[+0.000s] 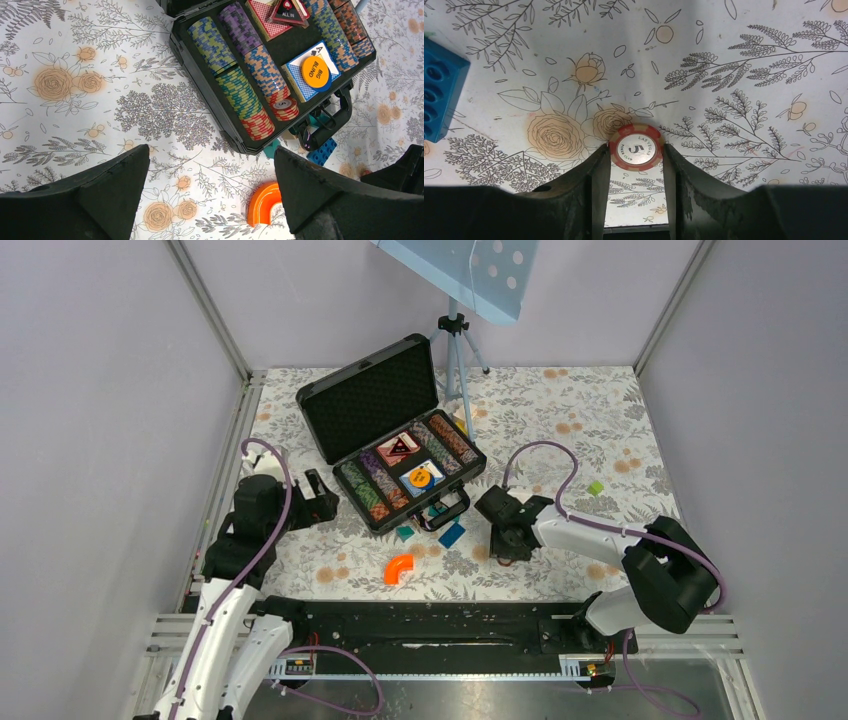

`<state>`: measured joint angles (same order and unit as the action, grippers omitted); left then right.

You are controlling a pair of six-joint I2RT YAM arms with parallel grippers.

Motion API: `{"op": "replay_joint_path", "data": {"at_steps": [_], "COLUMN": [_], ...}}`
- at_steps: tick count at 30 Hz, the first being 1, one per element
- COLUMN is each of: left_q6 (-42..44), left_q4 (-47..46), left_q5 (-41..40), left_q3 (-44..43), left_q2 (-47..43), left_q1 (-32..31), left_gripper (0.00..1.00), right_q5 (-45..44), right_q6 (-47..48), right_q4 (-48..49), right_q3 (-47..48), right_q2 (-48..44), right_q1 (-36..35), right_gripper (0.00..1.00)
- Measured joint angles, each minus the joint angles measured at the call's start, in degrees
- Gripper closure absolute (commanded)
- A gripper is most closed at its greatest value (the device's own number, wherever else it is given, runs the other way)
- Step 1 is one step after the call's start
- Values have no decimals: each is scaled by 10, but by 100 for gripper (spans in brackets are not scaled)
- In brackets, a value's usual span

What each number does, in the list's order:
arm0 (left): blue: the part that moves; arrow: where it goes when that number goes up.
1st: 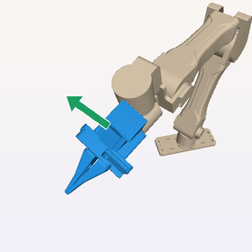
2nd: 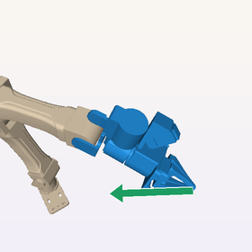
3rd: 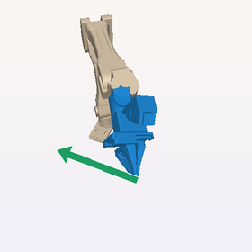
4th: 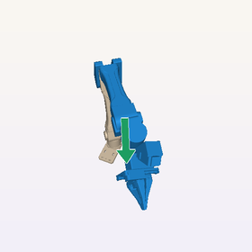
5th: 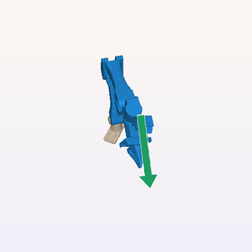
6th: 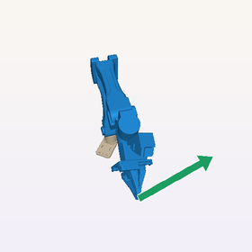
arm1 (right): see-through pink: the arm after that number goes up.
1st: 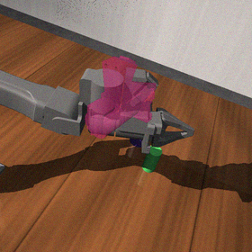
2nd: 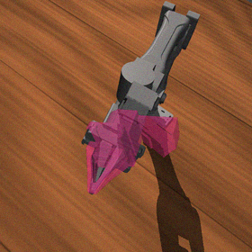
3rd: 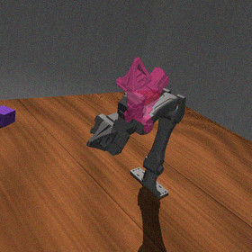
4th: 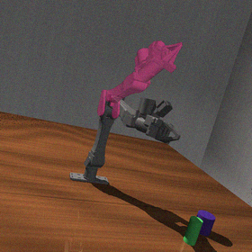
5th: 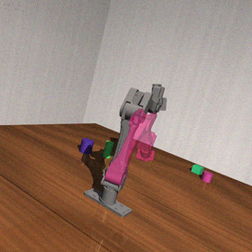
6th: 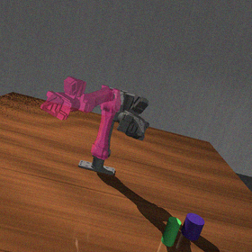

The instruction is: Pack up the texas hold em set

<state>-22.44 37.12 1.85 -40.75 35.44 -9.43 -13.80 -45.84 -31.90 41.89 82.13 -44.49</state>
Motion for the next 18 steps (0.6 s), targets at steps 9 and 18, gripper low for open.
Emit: {"op": "replay_joint_path", "data": {"at_steps": [9,18], "left_q6": [0,1], "left_q4": [-8,-9], "left_q5": [25,28], "left_q3": [0,0], "left_q2": [7,8], "left_q1": [0,0], "left_gripper": [6,7], "right_q5": [0,-2], "right_q6": [27,56], "right_q4": [0,-10], "right_q3": [18,85], "right_q2": [-2,3], "right_q1": [-5,-5], "right_gripper": [55,49]}}
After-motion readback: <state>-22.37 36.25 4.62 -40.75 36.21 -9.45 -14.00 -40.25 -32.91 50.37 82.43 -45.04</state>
